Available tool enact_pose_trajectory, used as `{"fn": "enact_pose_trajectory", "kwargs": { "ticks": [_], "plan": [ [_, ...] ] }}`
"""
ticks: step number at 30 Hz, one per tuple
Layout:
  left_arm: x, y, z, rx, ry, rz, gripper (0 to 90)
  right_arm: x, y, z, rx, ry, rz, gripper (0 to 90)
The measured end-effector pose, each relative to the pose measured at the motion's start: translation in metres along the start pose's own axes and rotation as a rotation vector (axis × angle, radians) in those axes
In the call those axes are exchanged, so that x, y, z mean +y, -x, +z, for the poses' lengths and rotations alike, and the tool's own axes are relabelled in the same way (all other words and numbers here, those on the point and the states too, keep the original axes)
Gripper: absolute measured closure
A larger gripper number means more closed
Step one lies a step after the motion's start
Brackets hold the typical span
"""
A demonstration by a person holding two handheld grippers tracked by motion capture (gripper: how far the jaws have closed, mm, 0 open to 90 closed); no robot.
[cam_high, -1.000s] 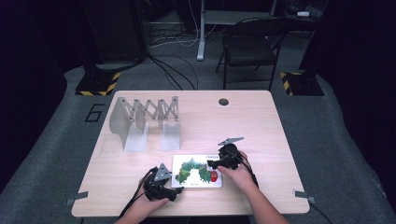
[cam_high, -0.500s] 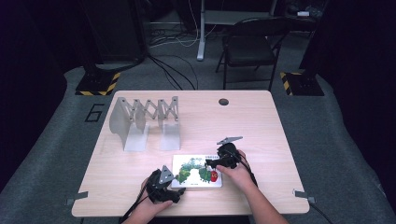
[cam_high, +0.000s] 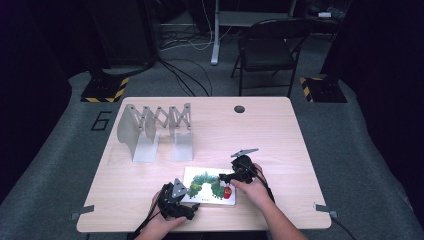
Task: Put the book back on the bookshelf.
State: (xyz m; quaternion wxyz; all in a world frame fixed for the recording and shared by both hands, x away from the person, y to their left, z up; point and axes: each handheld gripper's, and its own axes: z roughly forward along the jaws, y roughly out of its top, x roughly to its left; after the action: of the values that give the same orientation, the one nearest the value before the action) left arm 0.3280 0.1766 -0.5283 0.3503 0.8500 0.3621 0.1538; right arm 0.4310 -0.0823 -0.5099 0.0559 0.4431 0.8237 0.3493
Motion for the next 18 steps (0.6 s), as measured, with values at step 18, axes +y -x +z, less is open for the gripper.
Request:
{"fn": "enact_pose_trajectory", "kwargs": {
  "ticks": [18],
  "plan": [
    [-0.003, 0.013, -0.002, 0.064, -0.001, -0.048, 4.7, -0.002, -0.003, -0.004, -0.021, -0.027, 0.057, 34.0]
  ]
}}
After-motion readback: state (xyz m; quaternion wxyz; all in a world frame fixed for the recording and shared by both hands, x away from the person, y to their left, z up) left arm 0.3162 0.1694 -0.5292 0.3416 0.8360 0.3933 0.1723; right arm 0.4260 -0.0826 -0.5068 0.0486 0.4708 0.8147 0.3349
